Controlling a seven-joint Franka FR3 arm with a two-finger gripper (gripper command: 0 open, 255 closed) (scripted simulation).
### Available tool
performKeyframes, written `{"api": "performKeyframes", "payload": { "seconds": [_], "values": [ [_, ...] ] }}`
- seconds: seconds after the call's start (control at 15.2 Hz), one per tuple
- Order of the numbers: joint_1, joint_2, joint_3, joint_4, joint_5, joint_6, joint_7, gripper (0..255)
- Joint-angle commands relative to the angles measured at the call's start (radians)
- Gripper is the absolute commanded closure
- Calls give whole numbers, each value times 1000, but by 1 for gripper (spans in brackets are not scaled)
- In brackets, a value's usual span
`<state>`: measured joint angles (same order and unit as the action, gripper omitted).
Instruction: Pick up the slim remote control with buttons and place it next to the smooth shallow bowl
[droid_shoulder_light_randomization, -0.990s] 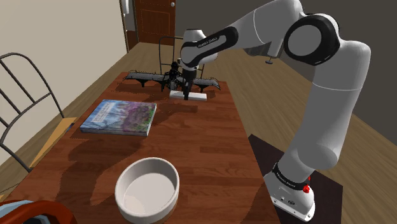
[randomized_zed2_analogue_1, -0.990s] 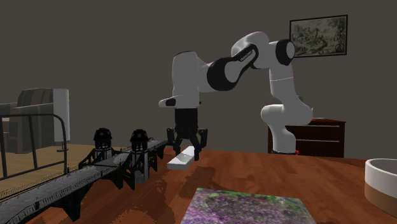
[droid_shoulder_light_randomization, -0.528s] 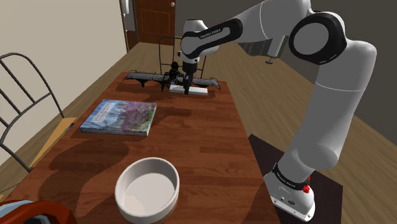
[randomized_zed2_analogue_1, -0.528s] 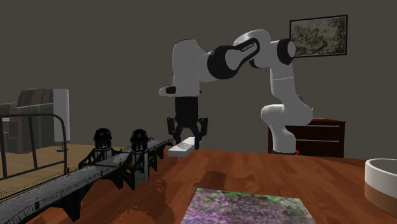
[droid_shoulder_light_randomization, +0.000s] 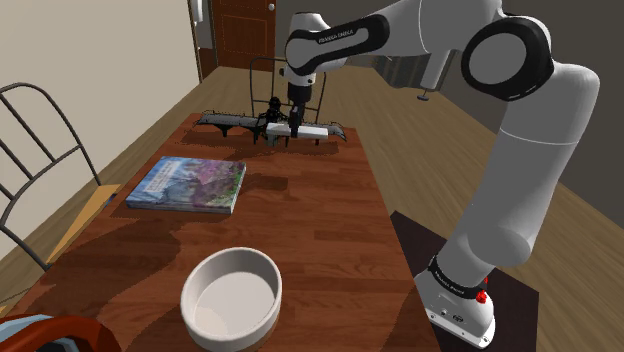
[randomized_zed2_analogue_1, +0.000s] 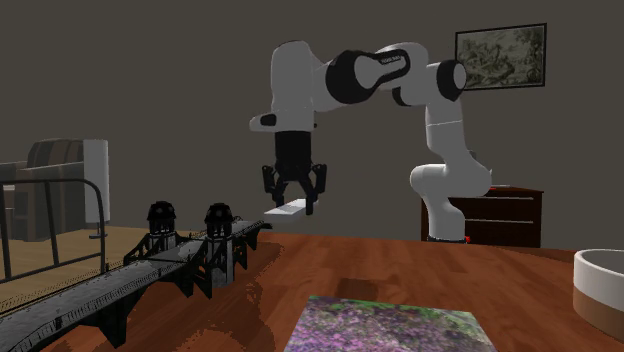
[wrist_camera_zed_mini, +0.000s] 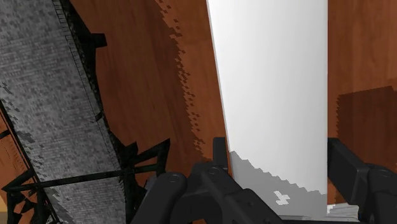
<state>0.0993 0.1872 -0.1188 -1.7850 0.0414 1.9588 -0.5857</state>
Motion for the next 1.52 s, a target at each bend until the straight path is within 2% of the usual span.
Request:
{"api": "performKeyframes", "payload": {
  "seconds": [0.0,0.33,0.86,1.45],
  "values": [
    [0,-5,-1,22,-1,-27,0,255],
    [-1,-15,-1,66,-3,-82,2,255],
    [84,-220,67,-192,-24,-24,159,255],
    [172,-393,176,-384,-8,-1,348,255]
  ]
}}
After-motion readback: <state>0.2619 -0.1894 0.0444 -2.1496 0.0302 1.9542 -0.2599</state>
